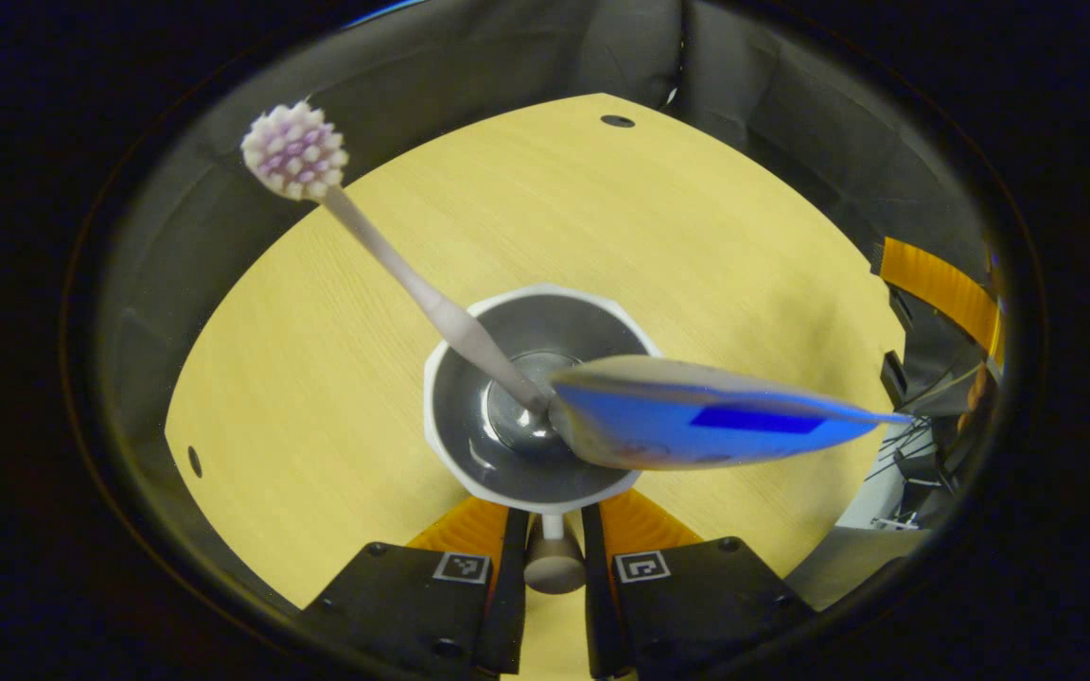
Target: Put the toothbrush and toothpaste on the desktop into the cup, then pick up the cup and place it on the coaster on the desktop.
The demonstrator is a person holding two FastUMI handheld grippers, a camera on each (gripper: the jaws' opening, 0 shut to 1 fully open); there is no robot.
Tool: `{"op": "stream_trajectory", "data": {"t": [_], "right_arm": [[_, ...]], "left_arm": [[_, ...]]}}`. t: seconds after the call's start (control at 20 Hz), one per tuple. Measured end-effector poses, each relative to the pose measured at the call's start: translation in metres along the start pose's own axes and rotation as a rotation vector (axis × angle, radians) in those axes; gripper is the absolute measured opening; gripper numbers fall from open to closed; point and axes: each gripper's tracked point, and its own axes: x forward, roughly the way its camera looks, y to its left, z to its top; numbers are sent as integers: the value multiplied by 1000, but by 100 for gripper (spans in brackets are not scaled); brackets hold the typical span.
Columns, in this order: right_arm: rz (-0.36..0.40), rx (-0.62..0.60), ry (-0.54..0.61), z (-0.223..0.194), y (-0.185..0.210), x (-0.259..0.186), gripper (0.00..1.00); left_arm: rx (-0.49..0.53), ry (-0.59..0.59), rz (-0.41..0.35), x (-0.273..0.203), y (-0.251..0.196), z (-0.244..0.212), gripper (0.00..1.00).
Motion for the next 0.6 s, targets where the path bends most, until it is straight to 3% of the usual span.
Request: {"op": "stream_trajectory", "data": {"t": [0.2,0.25,0.3,0.6], "right_arm": [[-17,21,0,1,-17,-2,81],[-19,24,-1,2,-20,-3,81],[-23,28,0,3,-25,-4,81],[-27,39,4,4,-36,-3,81]], "left_arm": [[0,14,-2,1,0,3,34],[-4,18,0,0,1,2,39],[-8,22,2,0,0,1,34],[-33,26,21,0,3,-1,34]]}}
